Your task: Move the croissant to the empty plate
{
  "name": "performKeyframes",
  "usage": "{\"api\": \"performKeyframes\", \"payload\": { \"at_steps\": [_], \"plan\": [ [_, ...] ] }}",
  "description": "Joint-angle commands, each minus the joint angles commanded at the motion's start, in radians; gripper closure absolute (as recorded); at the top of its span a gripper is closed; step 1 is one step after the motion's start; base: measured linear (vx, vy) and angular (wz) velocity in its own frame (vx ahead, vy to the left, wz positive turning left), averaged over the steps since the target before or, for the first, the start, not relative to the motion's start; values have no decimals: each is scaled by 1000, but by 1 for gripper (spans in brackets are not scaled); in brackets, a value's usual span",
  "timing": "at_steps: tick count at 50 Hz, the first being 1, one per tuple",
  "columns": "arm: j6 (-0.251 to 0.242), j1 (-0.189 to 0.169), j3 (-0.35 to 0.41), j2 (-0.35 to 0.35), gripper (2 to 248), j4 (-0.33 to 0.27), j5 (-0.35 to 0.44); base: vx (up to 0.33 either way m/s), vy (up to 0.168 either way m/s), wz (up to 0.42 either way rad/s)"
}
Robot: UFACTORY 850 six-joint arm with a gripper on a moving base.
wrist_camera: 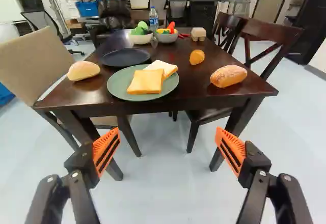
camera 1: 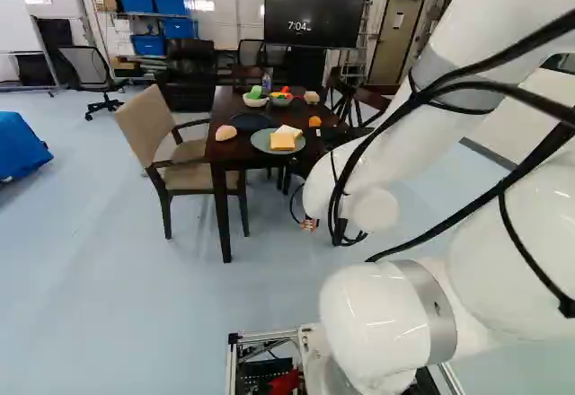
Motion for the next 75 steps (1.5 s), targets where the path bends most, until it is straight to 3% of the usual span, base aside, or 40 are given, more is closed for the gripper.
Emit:
{"api": "performKeyframes", "payload": {
  "at_steps": [22, 40, 75],
  "plan": [
    [0, 0, 0, 0, 3, 0, 0, 283, 7, -3],
    [0, 0, 0, 0, 3, 0, 0, 236, 50, 216],
    [0, 0, 0, 0, 3, 0, 0, 101, -43, 8]
  ]
}}
